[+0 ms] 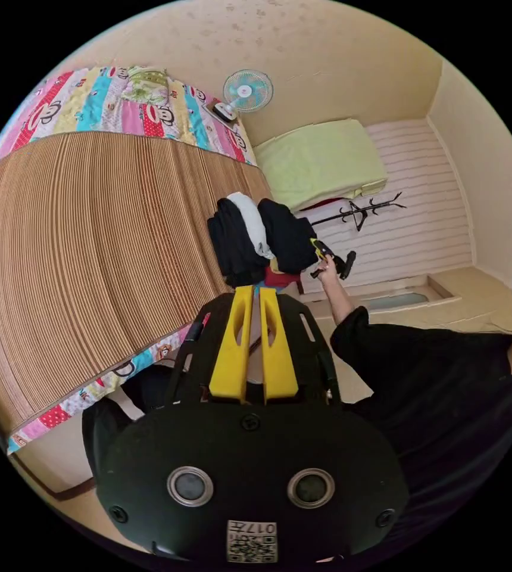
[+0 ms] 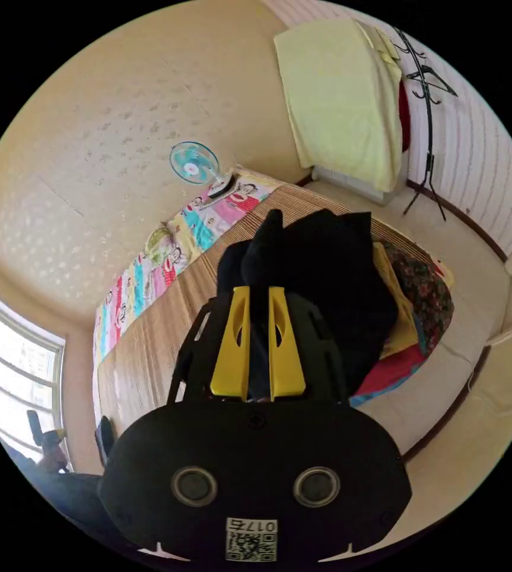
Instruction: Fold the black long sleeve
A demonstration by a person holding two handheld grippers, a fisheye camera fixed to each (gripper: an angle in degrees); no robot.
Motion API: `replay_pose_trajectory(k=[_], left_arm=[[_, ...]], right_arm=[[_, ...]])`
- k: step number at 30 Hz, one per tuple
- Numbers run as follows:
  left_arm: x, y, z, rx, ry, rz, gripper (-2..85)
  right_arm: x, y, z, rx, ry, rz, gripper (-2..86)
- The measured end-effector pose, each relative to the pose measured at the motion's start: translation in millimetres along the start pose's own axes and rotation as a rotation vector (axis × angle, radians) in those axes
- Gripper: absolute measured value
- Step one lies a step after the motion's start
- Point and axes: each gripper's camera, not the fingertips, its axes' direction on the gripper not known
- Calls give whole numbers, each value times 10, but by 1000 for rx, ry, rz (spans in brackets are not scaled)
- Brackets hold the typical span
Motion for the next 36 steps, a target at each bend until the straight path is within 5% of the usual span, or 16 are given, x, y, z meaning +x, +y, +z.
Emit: replay_pose_trajectory(k=[4,9,14,18,24,29,36], left_arm=[[-106,-302,-18,3,41,-14,81],[-357,-774,-82,35,333,-59,125],[-1320,-793,-28,8,706,-354,129],[-2052,-220,-513,129,712,-421,52],[-2081,-116,-1745,212,981,148,40],[-1725,59,-2686,236,905,599,40],[-2013,728,-3104,387,1019,712,32]], right_arm=[[-999,-40,-144,-11,-279,-349,34],[-2567,576,-216,-87,-569,-731,27],[-3346,1441,281,-185,-829,-592,27],[-3721,1774,544,-210,-964,-424,29],[-4512,1815,325,-227,-1153,-762,38],[-4533,1633,271,-261,-935,-839,68],[-4126,784,137,-92,-894,-630,79]])
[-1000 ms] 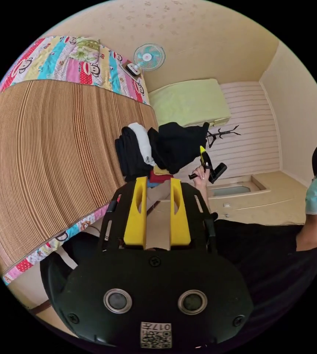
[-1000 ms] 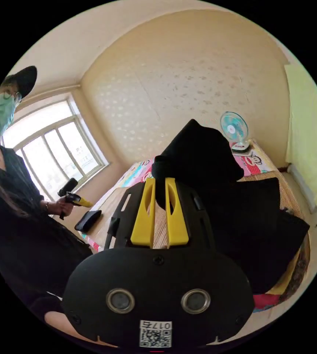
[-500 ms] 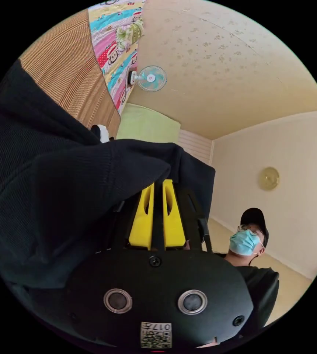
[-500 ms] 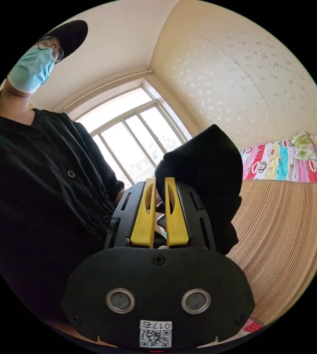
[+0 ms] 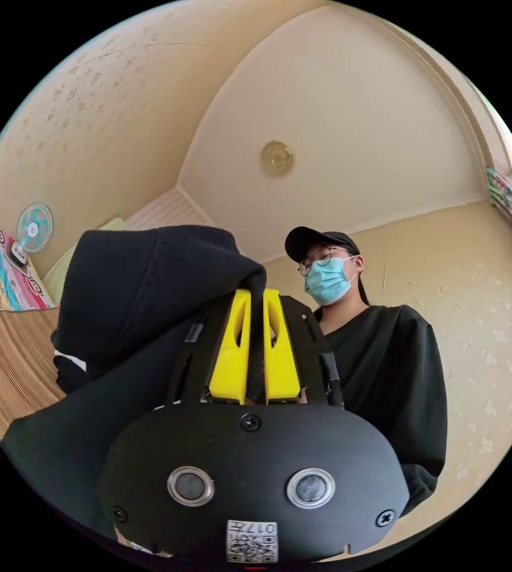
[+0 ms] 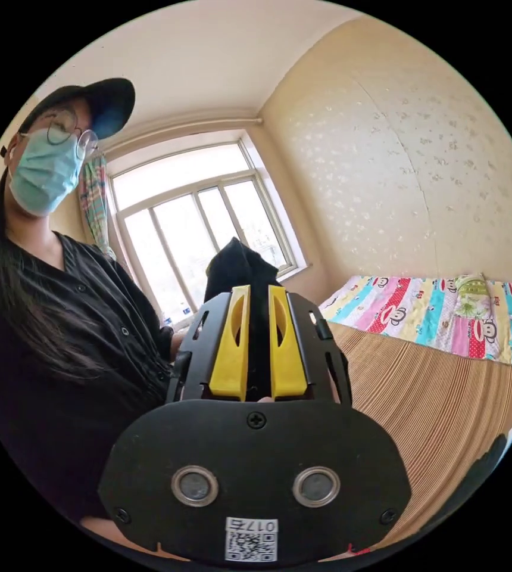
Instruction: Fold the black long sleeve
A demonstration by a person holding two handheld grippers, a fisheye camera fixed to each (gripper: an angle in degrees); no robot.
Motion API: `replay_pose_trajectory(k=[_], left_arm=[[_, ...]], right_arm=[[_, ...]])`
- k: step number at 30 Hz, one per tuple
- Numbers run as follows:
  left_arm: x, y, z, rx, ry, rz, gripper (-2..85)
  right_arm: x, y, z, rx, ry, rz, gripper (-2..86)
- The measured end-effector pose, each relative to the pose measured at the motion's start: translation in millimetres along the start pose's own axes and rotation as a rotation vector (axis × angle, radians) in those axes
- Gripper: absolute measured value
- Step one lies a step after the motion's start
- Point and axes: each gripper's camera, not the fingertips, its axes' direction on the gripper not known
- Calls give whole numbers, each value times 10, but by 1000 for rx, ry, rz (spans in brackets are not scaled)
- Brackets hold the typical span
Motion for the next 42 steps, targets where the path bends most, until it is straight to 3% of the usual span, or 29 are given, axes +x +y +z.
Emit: replay_pose_trajectory(k=[5,11,15,17,19,21,24,28,31,33,35,38,40,42], left_arm=[[198,33,101,-100,150,70,32],[173,-138,758,-271,501,85,31],[189,-125,1258,-537,377,-43,32],[303,-107,1320,-602,361,-48,35],[424,-140,1265,-619,212,-70,43],[636,-218,1076,-597,-106,-105,64],[988,-279,894,-557,-468,-144,97],[1310,-301,999,-479,-650,-171,94],[1256,-174,1628,-650,-693,-185,111],[1167,-25,2149,-801,-931,-159,133],[1272,2,2349,-719,-1117,-54,128],[1412,18,2607,-685,-1106,21,81],[1574,34,2697,-650,-1194,129,40],[1807,-130,2464,-503,-964,165,15]], right_arm=[[56,-102,440,-156,17,-44,116],[85,45,1025,-154,-354,-11,137],[-204,133,1153,-96,-463,-108,89],[-174,173,1036,-26,-400,-53,54],[-23,183,782,88,-317,67,45],[10,109,465,132,-132,80,39],[-292,-151,325,73,166,-41,37],[-660,-407,608,-80,357,-213,38],[-909,-565,917,-125,442,-282,39],[-1160,-689,1175,-185,540,-390,40],[-1284,-782,1302,-205,580,-413,41],[-1431,-880,1382,-186,632,-450,45],[-1419,-923,1358,-173,635,-462,48],[-1251,-952,1194,-154,567,-443,53]])
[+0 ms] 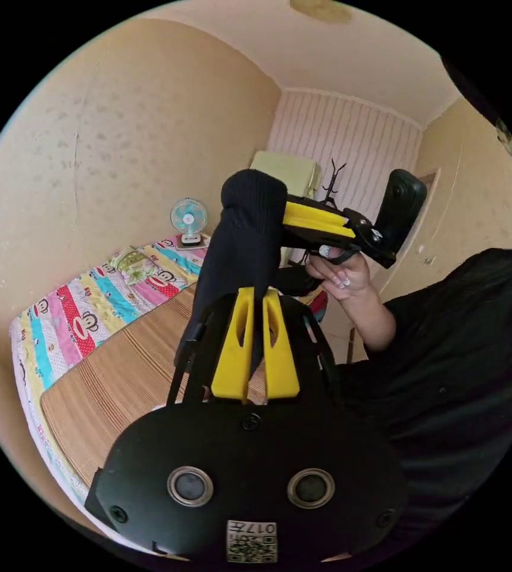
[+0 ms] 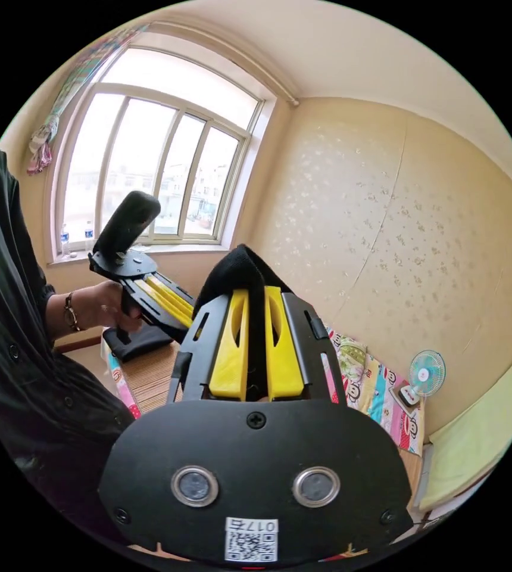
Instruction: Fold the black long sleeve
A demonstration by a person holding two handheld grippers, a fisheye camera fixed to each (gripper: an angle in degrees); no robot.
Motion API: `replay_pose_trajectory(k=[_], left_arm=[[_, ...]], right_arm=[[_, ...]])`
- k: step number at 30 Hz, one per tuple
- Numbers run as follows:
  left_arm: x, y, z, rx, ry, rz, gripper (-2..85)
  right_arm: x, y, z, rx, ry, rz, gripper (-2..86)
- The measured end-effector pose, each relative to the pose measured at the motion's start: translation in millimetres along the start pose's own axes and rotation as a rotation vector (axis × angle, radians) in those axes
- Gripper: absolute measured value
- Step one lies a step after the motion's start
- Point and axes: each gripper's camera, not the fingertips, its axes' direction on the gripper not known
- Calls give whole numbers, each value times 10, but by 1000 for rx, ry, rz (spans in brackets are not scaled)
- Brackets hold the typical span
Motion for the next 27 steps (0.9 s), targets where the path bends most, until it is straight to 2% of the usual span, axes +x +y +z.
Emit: replay_pose_trajectory(k=[1,3,6,9,11,14,16,17,20,23,24,27], left_arm=[[-119,-10,-108,54,90,-36,12],[-545,-94,-472,238,345,-106,5],[-651,-358,-719,275,423,-30,3],[-723,-581,-849,284,596,2,3],[-769,-688,-928,295,642,-31,3],[-661,-862,-1083,270,634,4,3],[-561,-936,-1186,255,619,28,3],[-507,-961,-1278,254,606,36,3],[-363,-916,-1678,266,539,86,3],[-130,-706,-2150,244,359,125,3],[-39,-567,-2280,245,252,91,3],[141,-83,-2411,291,133,-39,2]], right_arm=[[76,41,-16,7,-21,17,55],[412,290,-55,23,-224,108,56],[715,793,73,-11,-444,238,32],[714,1245,337,-67,-497,385,39],[570,1341,535,-69,-577,431,62],[199,1238,972,-121,-671,451,116],[-62,1123,1219,-148,-739,389,110],[-168,1054,1299,-153,-731,348,71],[-43,878,1216,-173,-459,354,37],[145,593,813,-72,-233,345,29],[166,475,642,-22,-186,325,28],[180,245,264,116,-177,286,25]])
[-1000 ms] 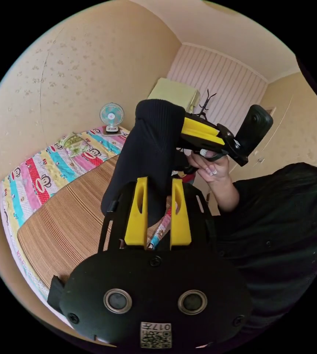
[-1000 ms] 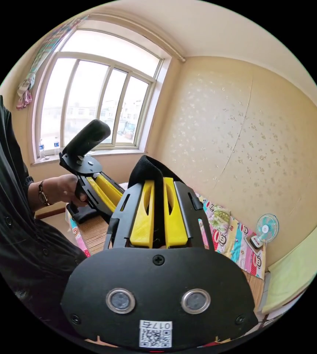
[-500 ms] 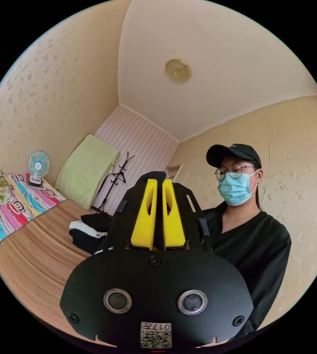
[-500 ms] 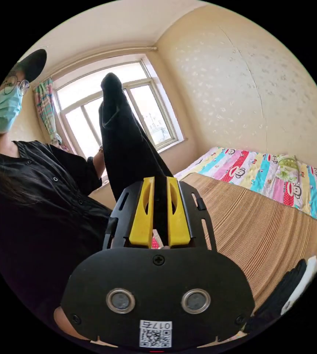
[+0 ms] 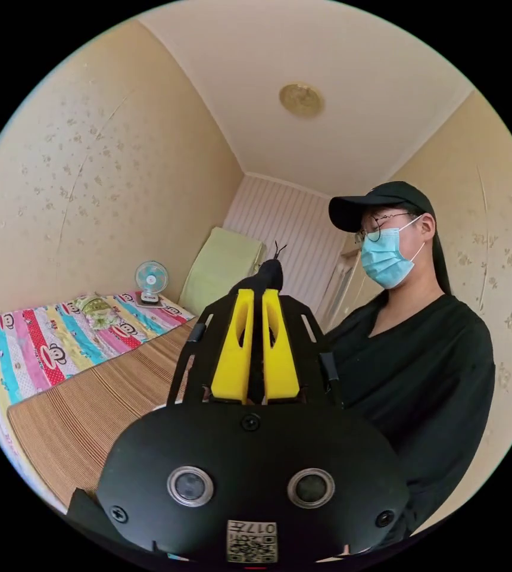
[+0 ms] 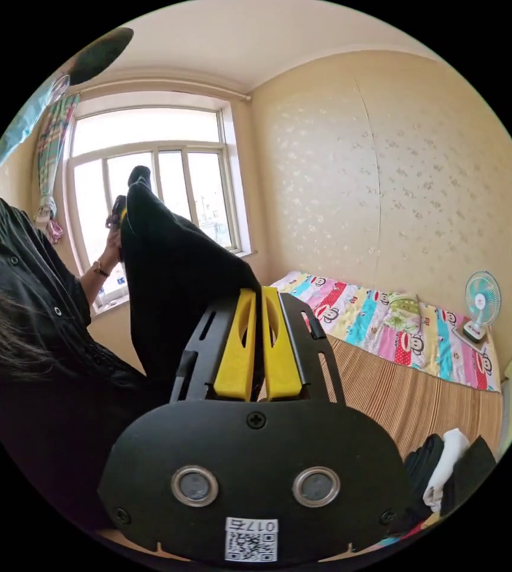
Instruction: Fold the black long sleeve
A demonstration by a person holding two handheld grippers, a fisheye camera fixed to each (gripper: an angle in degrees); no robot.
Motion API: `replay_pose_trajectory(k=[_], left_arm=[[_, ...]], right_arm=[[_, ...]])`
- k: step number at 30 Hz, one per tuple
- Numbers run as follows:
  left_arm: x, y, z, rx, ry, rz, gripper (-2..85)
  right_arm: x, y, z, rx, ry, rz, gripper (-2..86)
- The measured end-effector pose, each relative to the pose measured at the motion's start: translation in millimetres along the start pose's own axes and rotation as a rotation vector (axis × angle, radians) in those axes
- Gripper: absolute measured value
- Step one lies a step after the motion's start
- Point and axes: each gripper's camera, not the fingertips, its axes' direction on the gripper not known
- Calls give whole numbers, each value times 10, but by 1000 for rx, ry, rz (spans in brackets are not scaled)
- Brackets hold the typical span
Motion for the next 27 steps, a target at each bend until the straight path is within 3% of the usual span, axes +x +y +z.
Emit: replay_pose_trajectory(k=[3,7,10,13,16,18,20,23,25,27], left_arm=[[145,215,-131,53,-40,-87,2],[384,-185,62,-8,-117,-1,2],[131,-719,395,-74,-117,31,3],[-848,-1130,833,-182,-139,-110,6],[-2237,-1023,1483,-317,-237,-305,15],[-3299,-454,1949,-401,-413,-518,28],[-3822,73,2054,-430,-606,-693,33],[-4106,971,2207,-365,-595,-870,42],[-4012,1495,2446,-457,-618,-883,55],[-3745,2201,2666,-592,-751,-936,95]], right_arm=[[-112,-270,-311,149,-9,-43,23],[-277,-867,-217,98,207,-162,22],[-23,-1316,315,-73,345,-247,22],[579,-1346,1424,-374,473,-426,24],[1508,-837,2841,-641,428,-378,25],[2237,-117,3777,-783,369,-149,26],[2557,467,4232,-910,397,23,27],[2425,1339,4516,-914,211,159,27],[2167,1902,4625,-969,151,168,26],[1802,2625,4713,-1078,96,148,25]])
